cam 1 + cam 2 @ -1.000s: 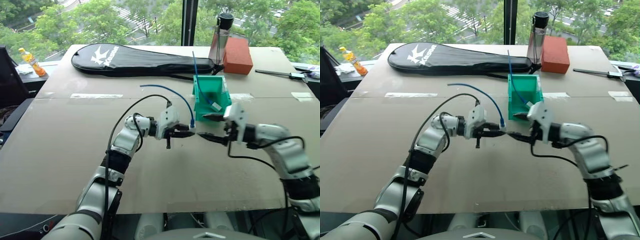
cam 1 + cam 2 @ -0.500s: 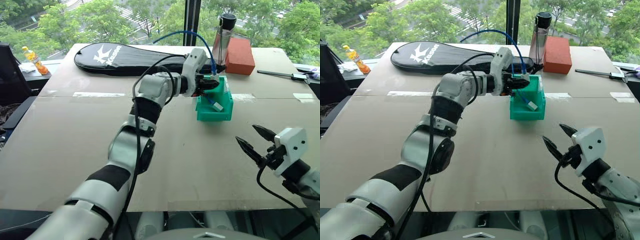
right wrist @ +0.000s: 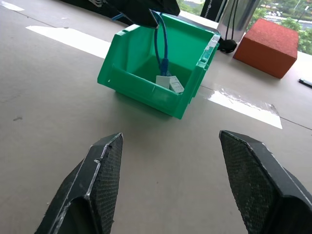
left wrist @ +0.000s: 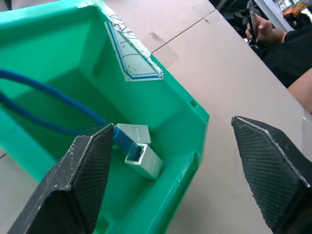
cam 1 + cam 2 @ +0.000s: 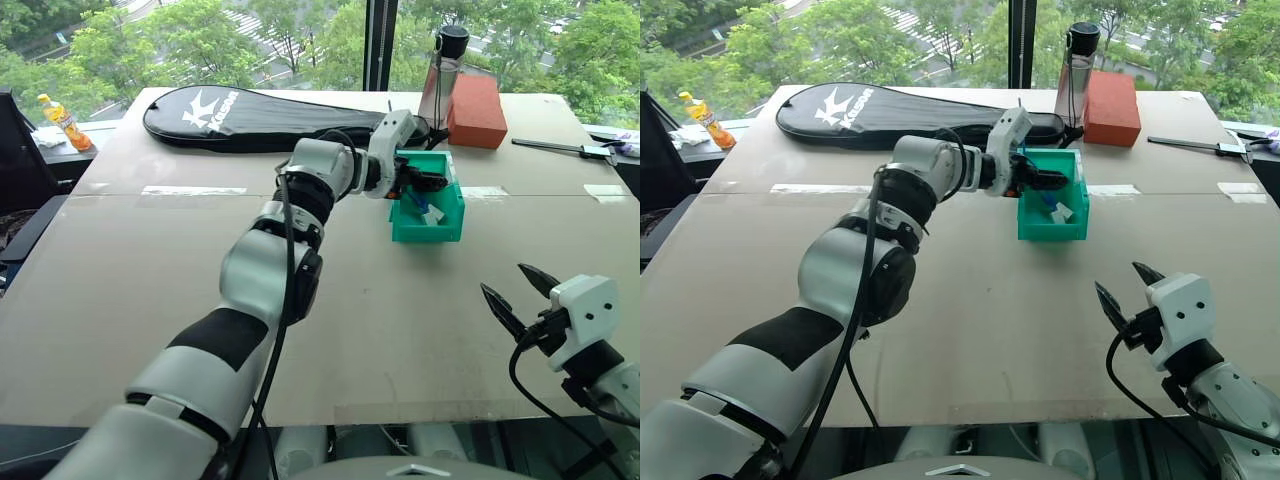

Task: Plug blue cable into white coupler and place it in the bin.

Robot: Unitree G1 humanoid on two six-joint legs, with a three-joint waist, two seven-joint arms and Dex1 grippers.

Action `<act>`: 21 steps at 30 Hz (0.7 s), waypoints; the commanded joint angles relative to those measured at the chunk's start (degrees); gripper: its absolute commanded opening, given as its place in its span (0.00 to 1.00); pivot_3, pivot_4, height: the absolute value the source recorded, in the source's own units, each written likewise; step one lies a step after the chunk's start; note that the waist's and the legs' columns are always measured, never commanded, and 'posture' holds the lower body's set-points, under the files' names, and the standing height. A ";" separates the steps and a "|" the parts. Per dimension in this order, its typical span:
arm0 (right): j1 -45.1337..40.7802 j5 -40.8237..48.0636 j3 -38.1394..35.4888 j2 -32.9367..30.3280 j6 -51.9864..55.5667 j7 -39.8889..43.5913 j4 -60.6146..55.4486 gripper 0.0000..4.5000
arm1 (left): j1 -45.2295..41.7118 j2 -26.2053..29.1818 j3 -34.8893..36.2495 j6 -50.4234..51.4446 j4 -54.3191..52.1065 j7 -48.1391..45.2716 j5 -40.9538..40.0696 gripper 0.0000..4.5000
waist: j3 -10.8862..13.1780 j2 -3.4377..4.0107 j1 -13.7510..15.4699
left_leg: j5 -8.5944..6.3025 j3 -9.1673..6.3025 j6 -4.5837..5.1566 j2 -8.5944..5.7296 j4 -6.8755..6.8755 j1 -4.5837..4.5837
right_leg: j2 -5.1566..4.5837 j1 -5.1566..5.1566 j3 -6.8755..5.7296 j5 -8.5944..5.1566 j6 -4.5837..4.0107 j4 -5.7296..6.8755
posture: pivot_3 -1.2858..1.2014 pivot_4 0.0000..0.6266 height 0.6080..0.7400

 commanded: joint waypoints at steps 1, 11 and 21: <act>-1.97 1.94 -3.64 -1.99 -2.36 2.65 2.47 0.68 | 12.84 4.20 1.23 -3.05 -28.05 -4.32 -4.94 0.90 | -0.02 0.04 -0.24 | 0.01 0.04 -0.02 0.12 -0.03 0.05 | -0.01 0.00 0.09 0.00 0.00 0.02 | 0.52 0.24 1.00; -7.78 10.35 -9.38 -10.85 -1.84 13.84 12.69 0.73 | 51.27 21.18 11.25 -12.30 -59.19 -10.22 -12.03 0.95 | 0.00 0.08 0.32 | 0.01 -0.04 -0.05 0.08 -0.01 0.29 | -0.03 0.08 0.35 0.01 -0.03 0.10 | 0.52 0.24 1.00; -5.00 11.34 -16.79 -19.00 -4.94 24.64 21.49 0.99 | 77.12 30.77 19.50 -22.05 -66.32 -11.68 -11.55 1.00 | 0.01 0.01 1.43 | -0.02 -0.02 0.01 0.06 0.01 0.38 | -0.20 0.19 0.27 -0.12 -0.26 0.06 | 0.52 0.24 1.00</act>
